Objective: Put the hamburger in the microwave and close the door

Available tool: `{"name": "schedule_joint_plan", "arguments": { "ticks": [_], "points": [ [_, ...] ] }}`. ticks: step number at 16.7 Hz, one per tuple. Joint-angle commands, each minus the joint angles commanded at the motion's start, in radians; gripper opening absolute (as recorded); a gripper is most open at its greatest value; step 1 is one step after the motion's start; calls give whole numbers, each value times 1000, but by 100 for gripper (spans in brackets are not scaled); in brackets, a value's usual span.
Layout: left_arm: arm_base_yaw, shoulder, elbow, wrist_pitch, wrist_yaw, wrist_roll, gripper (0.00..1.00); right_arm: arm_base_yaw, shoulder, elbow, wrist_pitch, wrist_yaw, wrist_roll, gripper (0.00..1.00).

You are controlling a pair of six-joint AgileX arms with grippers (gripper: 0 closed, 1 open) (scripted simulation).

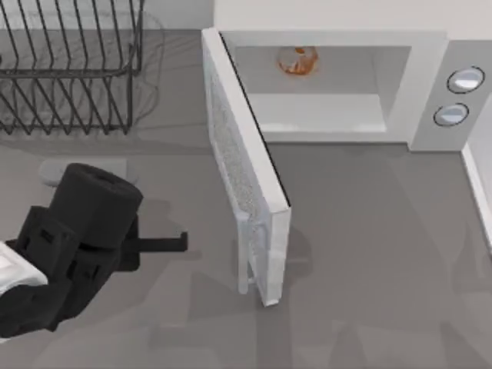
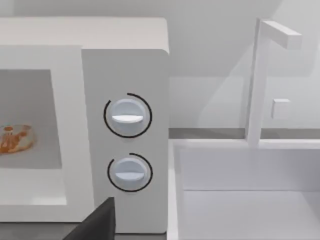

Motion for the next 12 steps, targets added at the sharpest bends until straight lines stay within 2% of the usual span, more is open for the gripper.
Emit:
{"name": "schedule_joint_plan", "arguments": {
  "ticks": [7, 12],
  "points": [
    [-3, 17, -37, 40, -3, -1, 0, 0, 0, 0, 0, 0, 0, 100],
    [-150, 183, 99, -15, -97, -138, 0, 0, 0, 0, 0, 0, 0, 100]
  ]
}}
